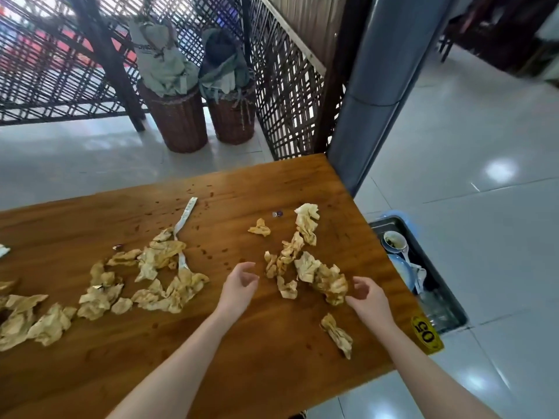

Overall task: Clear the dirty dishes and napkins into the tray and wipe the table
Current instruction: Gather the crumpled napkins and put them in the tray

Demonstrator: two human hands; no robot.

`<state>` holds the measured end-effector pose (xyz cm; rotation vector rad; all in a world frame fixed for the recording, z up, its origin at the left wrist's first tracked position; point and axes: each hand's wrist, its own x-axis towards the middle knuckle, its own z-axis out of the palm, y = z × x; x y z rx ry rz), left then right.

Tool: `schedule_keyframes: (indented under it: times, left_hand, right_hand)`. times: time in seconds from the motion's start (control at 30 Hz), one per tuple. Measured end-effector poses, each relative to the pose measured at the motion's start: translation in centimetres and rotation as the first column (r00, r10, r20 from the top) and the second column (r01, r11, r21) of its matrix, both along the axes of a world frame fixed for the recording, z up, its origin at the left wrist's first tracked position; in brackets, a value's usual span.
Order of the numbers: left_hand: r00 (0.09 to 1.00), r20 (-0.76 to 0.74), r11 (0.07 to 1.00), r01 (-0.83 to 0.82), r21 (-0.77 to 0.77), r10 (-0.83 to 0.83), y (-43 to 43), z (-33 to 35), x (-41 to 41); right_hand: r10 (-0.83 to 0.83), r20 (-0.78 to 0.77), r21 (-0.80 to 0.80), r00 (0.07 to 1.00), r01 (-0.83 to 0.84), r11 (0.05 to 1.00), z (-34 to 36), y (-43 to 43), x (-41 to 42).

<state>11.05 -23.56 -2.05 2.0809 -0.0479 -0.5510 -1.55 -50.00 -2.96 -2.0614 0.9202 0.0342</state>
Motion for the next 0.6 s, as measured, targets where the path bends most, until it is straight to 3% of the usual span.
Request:
schedule_keyframes:
  times: [0.27,0.6]
  left_hand:
    - [0.996,-0.077,0.999,0.036,0.037,-0.034,-0.8,-1.6,-2.1]
    - [0.990,-0.134,0.995,-0.023,0.098,0.036,2.3,-2.4,-3.7]
  right_hand:
    - [0.012,-0.115,0.031,0.993,-0.008,0.999,-3.3,1.9,-3.6]
    - [0.152,-0.156,-0.050,0.976,-0.162,0.986,-5.8,3.5,-3.9]
